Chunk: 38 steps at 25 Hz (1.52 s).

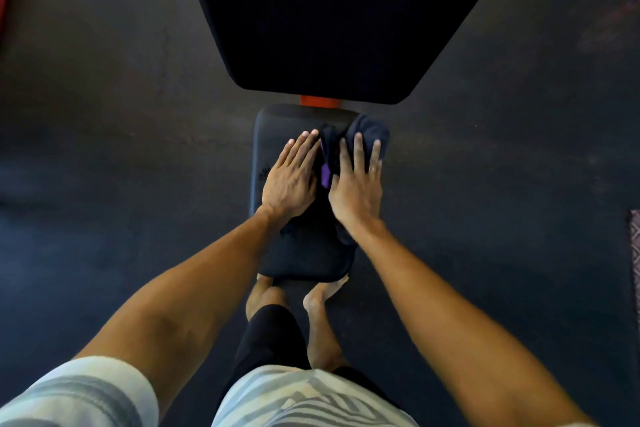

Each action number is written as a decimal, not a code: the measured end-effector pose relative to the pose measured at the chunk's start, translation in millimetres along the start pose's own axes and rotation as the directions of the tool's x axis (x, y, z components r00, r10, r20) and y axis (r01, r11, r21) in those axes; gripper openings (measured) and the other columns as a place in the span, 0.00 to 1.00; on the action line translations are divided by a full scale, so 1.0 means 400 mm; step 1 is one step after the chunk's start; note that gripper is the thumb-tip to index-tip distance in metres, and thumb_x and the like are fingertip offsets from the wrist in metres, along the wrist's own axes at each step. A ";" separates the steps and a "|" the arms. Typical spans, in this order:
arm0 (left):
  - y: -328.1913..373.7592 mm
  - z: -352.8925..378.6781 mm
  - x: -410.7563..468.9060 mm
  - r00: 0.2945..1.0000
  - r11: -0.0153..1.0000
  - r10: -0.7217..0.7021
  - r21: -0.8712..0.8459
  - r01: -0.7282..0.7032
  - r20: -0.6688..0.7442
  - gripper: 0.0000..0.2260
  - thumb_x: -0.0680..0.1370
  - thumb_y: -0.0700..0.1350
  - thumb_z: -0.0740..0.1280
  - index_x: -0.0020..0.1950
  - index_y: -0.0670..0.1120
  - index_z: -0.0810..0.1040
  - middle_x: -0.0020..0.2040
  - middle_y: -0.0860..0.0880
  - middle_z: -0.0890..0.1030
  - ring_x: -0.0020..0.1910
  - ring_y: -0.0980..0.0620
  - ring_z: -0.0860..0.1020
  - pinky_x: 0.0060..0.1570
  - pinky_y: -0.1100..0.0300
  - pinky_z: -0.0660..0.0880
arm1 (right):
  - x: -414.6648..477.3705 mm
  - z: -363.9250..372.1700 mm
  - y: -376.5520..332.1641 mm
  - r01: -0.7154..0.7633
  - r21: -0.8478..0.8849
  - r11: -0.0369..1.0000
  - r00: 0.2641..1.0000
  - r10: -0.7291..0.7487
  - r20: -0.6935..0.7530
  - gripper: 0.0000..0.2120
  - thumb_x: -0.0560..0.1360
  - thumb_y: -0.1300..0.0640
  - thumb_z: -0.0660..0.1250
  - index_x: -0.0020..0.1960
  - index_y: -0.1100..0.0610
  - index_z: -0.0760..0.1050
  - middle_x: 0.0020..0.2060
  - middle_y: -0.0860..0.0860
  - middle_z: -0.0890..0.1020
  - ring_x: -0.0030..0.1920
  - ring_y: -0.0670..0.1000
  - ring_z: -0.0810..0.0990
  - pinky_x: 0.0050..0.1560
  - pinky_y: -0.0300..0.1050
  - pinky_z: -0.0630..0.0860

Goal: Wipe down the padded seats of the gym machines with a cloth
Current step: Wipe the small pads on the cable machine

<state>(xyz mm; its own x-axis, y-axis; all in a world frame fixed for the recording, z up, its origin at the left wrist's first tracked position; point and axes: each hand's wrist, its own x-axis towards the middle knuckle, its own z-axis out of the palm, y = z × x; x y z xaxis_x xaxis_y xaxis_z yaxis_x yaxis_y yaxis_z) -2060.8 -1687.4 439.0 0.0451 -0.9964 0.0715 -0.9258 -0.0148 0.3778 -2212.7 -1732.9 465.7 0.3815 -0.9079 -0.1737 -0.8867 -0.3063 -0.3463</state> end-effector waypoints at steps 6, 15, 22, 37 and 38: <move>0.000 -0.008 -0.003 0.997 0.997 -0.075 0.029 0.075 0.005 0.27 0.82 0.47 0.55 0.81 0.39 0.60 0.81 0.42 0.58 0.82 0.46 0.54 0.81 0.48 0.50 | 0.129 -0.039 0.029 0.175 -0.078 0.981 0.984 -0.173 0.040 0.33 0.80 0.52 0.65 0.82 0.53 0.58 0.82 0.52 0.56 0.82 0.60 0.45 0.80 0.64 0.51; -0.004 -0.004 -0.010 0.993 0.991 -0.119 0.056 0.120 -0.016 0.30 0.82 0.49 0.58 0.80 0.36 0.59 0.81 0.39 0.58 0.81 0.44 0.54 0.81 0.50 0.48 | 0.114 -0.042 0.044 0.425 -0.192 0.885 0.904 -0.404 0.137 0.35 0.77 0.43 0.61 0.82 0.51 0.59 0.82 0.51 0.56 0.83 0.57 0.46 0.81 0.59 0.53; -0.007 0.011 -0.007 0.989 0.990 -0.140 0.001 0.141 -0.055 0.27 0.84 0.51 0.52 0.82 0.41 0.58 0.82 0.43 0.58 0.82 0.47 0.53 0.81 0.49 0.49 | 0.330 -0.071 -0.017 0.163 -0.076 0.984 0.974 -0.148 0.169 0.34 0.74 0.34 0.66 0.74 0.48 0.70 0.73 0.51 0.73 0.72 0.59 0.69 0.72 0.55 0.67; 0.017 0.002 -0.113 0.951 0.954 -0.297 -0.066 0.292 -0.081 0.24 0.84 0.46 0.54 0.80 0.40 0.61 0.81 0.42 0.59 0.81 0.45 0.55 0.80 0.47 0.52 | -0.050 -0.006 0.065 0.257 -0.052 0.965 0.967 -0.256 0.011 0.36 0.76 0.44 0.67 0.81 0.50 0.62 0.83 0.51 0.53 0.82 0.61 0.45 0.77 0.61 0.62; 0.016 0.001 -0.128 0.951 0.954 -0.296 -0.077 0.290 -0.083 0.24 0.85 0.45 0.55 0.80 0.40 0.61 0.81 0.42 0.59 0.81 0.46 0.55 0.80 0.48 0.51 | -0.007 -0.012 0.044 0.197 -0.042 0.980 0.980 -0.198 -0.015 0.35 0.75 0.44 0.68 0.80 0.50 0.63 0.83 0.53 0.52 0.82 0.62 0.45 0.77 0.62 0.62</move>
<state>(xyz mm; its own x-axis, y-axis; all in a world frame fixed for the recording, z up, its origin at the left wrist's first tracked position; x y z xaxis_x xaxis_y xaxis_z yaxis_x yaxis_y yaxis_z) -2069.2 -1636.5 437.6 0.3484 -0.9368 0.0329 -0.8409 -0.2968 0.4526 -2230.7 -1737.2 464.3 0.5452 -0.8337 -0.0880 -0.8045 -0.4909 -0.3344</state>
